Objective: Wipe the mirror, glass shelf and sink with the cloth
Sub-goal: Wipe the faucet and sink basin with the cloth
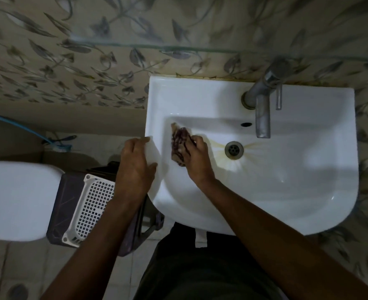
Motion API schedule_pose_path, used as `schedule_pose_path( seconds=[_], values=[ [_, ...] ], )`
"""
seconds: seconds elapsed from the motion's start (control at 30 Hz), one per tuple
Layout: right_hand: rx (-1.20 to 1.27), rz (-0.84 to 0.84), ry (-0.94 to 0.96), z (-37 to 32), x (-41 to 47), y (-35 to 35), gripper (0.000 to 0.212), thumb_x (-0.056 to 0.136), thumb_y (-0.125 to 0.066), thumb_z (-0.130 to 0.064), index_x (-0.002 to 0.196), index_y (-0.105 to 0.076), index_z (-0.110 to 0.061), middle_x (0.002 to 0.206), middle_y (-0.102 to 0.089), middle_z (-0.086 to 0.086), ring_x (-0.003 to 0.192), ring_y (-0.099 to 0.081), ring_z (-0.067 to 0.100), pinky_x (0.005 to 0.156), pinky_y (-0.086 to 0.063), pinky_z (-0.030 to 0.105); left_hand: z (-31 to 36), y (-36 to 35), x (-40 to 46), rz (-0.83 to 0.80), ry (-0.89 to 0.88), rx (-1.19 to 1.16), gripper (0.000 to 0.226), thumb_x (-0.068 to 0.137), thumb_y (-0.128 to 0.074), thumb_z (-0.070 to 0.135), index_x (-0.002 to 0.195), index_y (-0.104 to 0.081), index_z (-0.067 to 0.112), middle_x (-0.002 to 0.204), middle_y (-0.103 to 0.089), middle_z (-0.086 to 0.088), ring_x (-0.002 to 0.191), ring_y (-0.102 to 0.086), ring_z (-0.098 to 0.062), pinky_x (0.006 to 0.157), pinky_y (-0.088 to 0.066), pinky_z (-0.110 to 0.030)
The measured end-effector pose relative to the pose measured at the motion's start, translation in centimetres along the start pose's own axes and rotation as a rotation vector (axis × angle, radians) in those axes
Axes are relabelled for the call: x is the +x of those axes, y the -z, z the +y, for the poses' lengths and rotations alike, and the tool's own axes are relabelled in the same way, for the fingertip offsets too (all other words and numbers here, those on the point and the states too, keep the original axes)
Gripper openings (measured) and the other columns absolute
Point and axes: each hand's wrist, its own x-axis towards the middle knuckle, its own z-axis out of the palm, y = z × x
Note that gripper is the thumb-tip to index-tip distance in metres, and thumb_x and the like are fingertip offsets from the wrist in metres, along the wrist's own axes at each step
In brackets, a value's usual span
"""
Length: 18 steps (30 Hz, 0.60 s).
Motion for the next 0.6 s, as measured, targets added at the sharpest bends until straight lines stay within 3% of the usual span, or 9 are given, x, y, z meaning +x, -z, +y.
schedule_pose_path(
  seconds=[0.07,0.2,0.27,0.43,0.6],
  values=[
    [-0.09,-0.043,0.096,0.9,-2.0,0.4,0.037,0.102,-0.053,-0.022,0.135,-0.056,-0.007,0.132,-0.046,0.015,0.118,-0.043,0.03,0.104,-0.042,0.033,0.0,0.0,0.0,0.0,-0.006,-0.016,0.073,0.075,-0.078,0.004,0.14,-0.046,0.015,0.134,-0.042,-0.008,0.115,-0.052,-0.028,0.098,-0.051,-0.043],
    [-0.109,-0.115,0.096,2.4,-6.3,1.0,0.039,0.102,-0.041,-0.025,0.132,-0.055,-0.005,0.132,-0.046,0.017,0.118,-0.041,0.035,0.104,-0.039,0.041,0.2,-0.1,0.0,0.023,-0.029,0.02,0.069,0.078,-0.076,0.006,0.14,-0.047,0.013,0.134,-0.042,-0.009,0.119,-0.049,-0.028,0.1,-0.048,-0.041],
    [-0.097,-0.085,0.058,1.9,-6.5,0.8,0.032,0.104,-0.046,-0.019,0.132,-0.055,-0.005,0.132,-0.046,0.016,0.12,-0.039,0.033,0.105,-0.035,0.039,0.5,-0.1,0.1,0.048,-0.044,0.049,0.065,0.079,-0.074,0.007,0.138,-0.049,0.012,0.133,-0.044,-0.011,0.122,-0.046,-0.029,0.102,-0.047,-0.043],
    [0.002,-0.013,-0.011,-0.6,-1.7,0.6,0.032,0.098,-0.054,-0.004,0.13,-0.057,0.001,0.135,-0.045,0.024,0.123,-0.035,0.035,0.106,-0.033,0.05,1.6,-0.7,-0.1,0.057,-0.129,0.138,0.062,0.078,-0.074,0.008,0.136,-0.052,0.013,0.132,-0.048,-0.012,0.123,-0.041,-0.028,0.102,-0.043,-0.04],
    [-0.023,0.089,-0.11,-0.8,0.3,-0.9,0.039,0.103,-0.05,-0.021,0.141,-0.052,-0.009,0.134,-0.043,0.017,0.117,-0.04,0.033,0.105,-0.042,0.041,2.5,-1.5,-0.1,0.038,-0.211,0.199,0.06,0.078,-0.075,0.008,0.134,-0.054,0.013,0.131,-0.05,-0.011,0.119,-0.042,-0.026,0.1,-0.039,-0.035]
  ],
)
